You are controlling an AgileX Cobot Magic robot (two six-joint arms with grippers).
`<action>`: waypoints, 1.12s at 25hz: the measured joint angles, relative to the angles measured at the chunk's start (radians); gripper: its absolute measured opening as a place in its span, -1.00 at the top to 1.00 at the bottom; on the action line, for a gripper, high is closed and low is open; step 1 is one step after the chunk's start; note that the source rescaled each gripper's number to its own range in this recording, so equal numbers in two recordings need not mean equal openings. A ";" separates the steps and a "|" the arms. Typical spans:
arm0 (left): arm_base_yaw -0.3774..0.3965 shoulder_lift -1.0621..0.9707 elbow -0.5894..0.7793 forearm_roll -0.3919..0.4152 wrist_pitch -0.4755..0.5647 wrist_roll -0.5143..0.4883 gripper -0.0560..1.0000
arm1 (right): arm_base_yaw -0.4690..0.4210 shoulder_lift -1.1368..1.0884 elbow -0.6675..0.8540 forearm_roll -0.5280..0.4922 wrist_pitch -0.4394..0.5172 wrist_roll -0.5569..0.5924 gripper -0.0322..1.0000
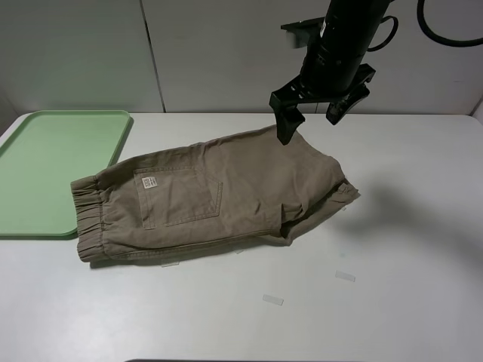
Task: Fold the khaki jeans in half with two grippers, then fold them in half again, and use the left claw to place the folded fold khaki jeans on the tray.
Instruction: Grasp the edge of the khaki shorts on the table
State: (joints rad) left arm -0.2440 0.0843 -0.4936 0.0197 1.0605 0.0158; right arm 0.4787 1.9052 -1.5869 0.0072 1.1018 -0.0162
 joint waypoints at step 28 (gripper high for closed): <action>0.279 -0.088 0.000 -0.002 0.001 0.003 -0.79 | -0.015 0.046 -0.001 -0.160 -0.143 0.033 -1.00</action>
State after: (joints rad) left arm 0.0347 -0.0033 -0.4936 0.0178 1.0616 0.0184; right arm 0.4639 1.9514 -1.5877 -0.1527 0.9591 0.0170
